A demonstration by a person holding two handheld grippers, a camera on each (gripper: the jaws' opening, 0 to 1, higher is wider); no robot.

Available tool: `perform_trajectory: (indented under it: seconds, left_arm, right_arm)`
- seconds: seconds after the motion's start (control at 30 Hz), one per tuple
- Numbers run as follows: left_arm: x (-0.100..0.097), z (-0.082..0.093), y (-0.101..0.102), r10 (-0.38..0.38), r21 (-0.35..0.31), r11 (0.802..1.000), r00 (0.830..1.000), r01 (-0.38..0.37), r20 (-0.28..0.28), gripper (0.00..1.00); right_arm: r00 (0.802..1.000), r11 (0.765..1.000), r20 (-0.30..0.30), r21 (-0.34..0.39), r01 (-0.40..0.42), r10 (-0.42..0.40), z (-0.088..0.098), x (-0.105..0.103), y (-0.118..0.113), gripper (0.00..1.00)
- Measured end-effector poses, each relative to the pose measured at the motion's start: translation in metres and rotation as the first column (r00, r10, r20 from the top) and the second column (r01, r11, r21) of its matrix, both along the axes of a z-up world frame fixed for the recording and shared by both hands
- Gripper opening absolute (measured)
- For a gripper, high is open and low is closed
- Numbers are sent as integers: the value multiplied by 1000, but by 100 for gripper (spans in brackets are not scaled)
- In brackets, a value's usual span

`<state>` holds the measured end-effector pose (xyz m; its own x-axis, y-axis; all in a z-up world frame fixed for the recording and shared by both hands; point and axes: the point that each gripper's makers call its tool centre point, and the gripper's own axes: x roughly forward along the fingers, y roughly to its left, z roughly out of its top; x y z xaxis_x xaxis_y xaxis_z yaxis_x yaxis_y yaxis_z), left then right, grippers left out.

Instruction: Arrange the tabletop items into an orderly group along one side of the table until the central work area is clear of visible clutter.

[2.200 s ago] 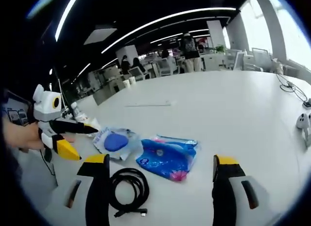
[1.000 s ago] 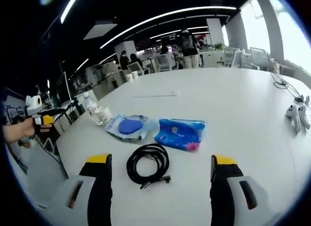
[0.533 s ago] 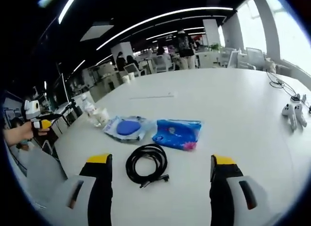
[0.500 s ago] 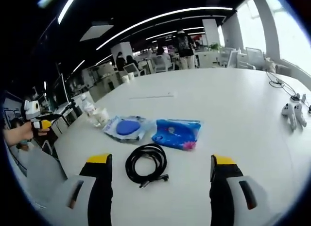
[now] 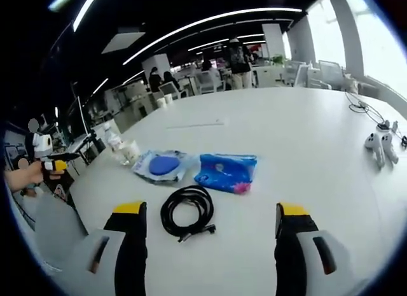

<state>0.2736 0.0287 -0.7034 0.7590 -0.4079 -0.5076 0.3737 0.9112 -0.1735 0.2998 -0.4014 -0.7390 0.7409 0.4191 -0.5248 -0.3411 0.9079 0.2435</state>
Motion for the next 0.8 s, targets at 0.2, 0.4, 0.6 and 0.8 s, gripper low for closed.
perform_trajectory:
  seconds: [0.2,0.4,0.6,0.8]
  left_arm:
    - [-15,-17,5,13,-5,1000,997,-13,-72,97]
    - [-24,-25,8,14,-6,1000,994,-15,-105,97]
    - [-26,-27,10,30,-13,999,993,-31,-117,97]
    - [-27,-28,10,37,-29,999,991,-41,-125,97]
  right_arm:
    - [1000,1000,-28,-2,-3,3,-9,-12,-3,82]
    - [999,1000,-51,-4,-6,5,-15,-20,-2,82]
    - [998,1000,-62,-8,-12,12,-17,-24,-1,82]
    - [997,1000,-76,-5,-8,7,-19,-27,-1,82]
